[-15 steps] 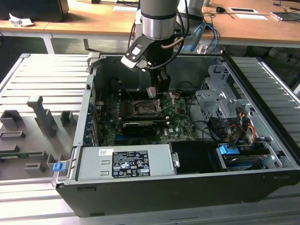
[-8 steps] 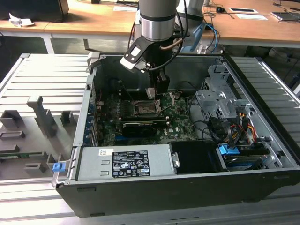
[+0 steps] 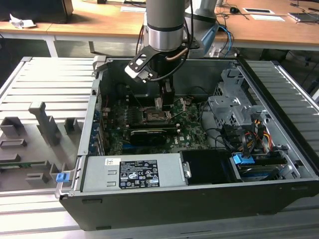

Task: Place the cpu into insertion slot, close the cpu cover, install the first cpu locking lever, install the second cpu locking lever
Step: 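Place the cpu into insertion slot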

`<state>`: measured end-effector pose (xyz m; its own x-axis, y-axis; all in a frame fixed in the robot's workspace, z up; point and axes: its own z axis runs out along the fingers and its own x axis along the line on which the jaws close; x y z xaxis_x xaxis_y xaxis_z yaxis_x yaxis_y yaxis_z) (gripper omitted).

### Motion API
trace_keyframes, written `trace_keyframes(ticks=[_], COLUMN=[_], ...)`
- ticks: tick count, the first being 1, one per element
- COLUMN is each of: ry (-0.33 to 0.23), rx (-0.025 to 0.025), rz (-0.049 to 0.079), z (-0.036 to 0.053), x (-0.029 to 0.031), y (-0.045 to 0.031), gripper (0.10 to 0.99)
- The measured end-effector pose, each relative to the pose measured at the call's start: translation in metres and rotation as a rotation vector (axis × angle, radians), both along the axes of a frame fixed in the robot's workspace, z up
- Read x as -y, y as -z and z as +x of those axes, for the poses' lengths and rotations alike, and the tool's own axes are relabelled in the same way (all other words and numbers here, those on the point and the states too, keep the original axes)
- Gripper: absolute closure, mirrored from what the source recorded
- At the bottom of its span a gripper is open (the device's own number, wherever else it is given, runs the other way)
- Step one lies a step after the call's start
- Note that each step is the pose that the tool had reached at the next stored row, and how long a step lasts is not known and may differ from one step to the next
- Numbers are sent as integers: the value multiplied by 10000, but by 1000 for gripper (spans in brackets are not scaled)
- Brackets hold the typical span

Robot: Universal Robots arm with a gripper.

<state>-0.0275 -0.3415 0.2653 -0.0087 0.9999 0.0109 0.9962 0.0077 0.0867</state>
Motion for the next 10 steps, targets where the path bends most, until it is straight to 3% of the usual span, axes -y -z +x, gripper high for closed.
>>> trace_keyframes(ticks=[3,10], ry=[555,617], rx=[-1,1], rz=[-3,0], z=[-13,-29], x=[0,0], y=[34,40], gripper=[545,545])
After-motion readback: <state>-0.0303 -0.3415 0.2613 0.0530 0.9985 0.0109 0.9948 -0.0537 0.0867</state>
